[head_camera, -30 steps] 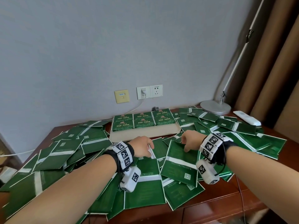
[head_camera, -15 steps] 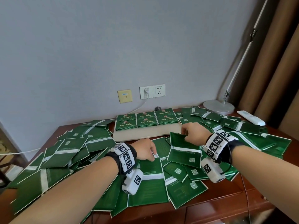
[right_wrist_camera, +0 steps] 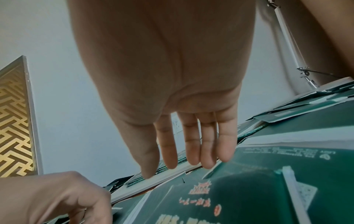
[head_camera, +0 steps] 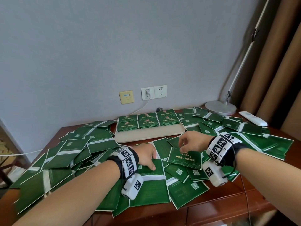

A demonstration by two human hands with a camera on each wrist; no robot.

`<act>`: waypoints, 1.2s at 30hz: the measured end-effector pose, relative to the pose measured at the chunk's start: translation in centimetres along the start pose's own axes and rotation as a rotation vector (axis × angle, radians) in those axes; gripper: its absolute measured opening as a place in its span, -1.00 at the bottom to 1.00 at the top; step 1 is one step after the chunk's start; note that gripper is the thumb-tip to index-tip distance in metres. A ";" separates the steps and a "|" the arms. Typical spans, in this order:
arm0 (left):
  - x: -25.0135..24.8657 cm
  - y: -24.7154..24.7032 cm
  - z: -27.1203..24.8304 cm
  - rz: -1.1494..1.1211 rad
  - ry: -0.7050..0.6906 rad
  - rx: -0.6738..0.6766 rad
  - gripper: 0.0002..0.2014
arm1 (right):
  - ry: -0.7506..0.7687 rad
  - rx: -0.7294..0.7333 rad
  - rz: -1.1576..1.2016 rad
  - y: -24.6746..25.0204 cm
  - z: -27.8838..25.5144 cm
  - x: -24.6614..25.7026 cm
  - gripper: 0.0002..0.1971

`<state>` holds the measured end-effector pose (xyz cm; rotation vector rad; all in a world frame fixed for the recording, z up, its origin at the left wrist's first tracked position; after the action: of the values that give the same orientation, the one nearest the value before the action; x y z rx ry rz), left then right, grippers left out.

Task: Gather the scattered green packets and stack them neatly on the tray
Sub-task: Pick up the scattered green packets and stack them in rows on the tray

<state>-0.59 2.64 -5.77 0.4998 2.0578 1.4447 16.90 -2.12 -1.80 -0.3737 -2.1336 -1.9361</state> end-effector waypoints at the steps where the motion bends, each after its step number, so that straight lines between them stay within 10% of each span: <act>1: 0.0 -0.1 0.0 -0.001 0.003 -0.002 -0.47 | -0.005 -0.004 0.001 0.0 0.1 -0.1 -0.84; 11: -0.1 -0.2 0.5 -0.027 -0.008 0.000 -0.67 | -0.053 -0.048 0.001 -0.2 0.3 -0.8 -0.77; 29: -1.9 6.4 2.6 -0.153 -0.092 -0.459 -0.85 | -0.130 -0.091 0.002 0.7 -0.7 -2.6 -0.67; 36: -5.1 4.7 1.6 -0.127 -0.166 -0.316 -0.86 | -0.148 -0.067 0.007 0.4 -0.9 -2.8 -0.66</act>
<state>4.21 2.38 -0.57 0.3402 1.6624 1.5582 19.68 -3.10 -2.28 -0.5529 -2.1557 -2.0385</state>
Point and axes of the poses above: each hand's wrist, its own z-axis towards the middle knuckle, its own y-axis out of the back of the hand, x = y × z, the point moved 8 cm from there along z, towards the middle knuckle, and after that the axes turned 5 degrees about -x, right-handed, at the moved point
